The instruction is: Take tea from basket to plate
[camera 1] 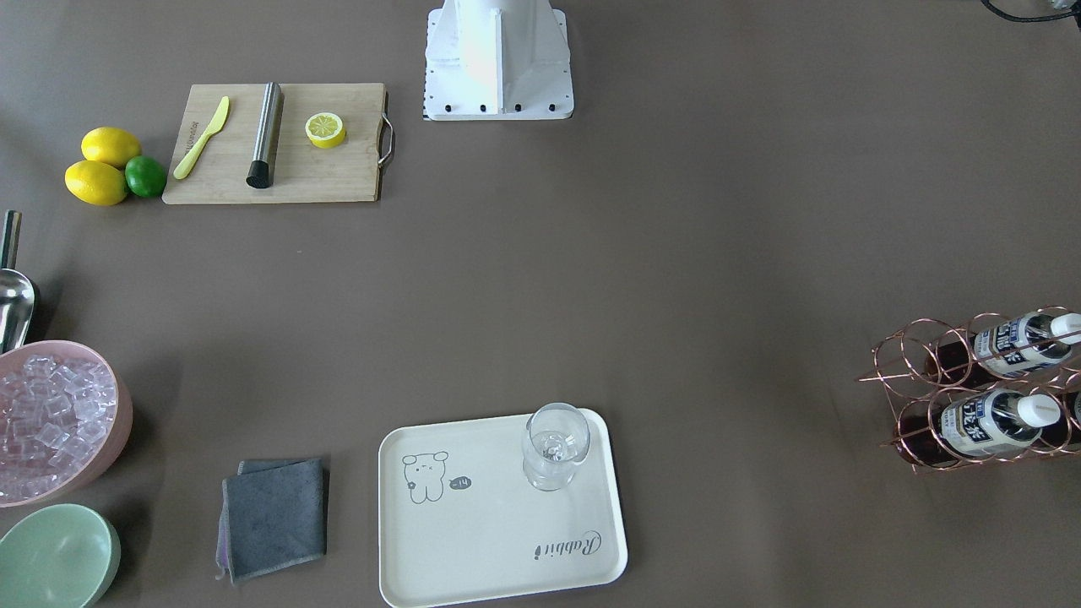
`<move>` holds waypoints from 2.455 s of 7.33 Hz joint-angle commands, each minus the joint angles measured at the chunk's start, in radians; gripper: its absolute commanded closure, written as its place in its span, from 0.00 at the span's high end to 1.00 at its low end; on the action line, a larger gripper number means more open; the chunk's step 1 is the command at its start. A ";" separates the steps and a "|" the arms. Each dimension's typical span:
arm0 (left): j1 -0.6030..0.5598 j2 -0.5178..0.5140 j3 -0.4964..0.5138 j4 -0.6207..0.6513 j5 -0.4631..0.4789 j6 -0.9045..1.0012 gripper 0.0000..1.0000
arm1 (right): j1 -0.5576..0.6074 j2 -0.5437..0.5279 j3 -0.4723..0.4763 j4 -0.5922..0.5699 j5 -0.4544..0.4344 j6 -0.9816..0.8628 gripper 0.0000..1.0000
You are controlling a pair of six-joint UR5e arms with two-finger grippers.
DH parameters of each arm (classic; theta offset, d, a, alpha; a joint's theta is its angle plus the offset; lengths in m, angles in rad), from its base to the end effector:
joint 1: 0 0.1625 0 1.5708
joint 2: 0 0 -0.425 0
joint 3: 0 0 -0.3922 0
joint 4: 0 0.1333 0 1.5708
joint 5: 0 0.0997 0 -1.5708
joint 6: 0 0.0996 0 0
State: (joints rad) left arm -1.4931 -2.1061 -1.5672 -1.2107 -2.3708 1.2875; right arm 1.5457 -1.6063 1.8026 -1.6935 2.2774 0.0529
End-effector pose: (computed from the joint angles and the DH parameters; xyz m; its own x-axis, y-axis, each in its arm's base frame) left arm -0.0101 -0.6677 0.3805 0.1181 0.9924 -0.0336 -0.6792 0.1054 0.7264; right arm 0.0567 -0.4762 0.5790 0.7594 -0.0140 0.6505 -0.0151 0.9991 0.0392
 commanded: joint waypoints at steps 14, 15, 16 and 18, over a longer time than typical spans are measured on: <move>0.569 -0.020 -0.525 -0.363 0.061 -0.775 0.00 | -0.246 0.088 0.125 0.691 0.105 0.519 1.00; 0.588 -0.031 -0.524 -0.383 0.064 -0.875 0.00 | -0.292 0.089 0.094 0.783 0.043 0.521 1.00; 0.615 -0.058 -0.519 -0.385 0.091 -0.917 0.00 | -0.329 0.091 0.087 0.840 0.027 0.521 1.00; 0.715 -0.100 -0.507 -0.395 0.201 -1.087 0.00 | -0.343 0.092 0.028 1.033 -0.018 0.531 1.00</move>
State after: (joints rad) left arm -0.8528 -2.1737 -2.0855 -1.5930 -2.2524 0.3446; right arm 1.2198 -1.5159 1.8823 -0.8273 2.2934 0.5743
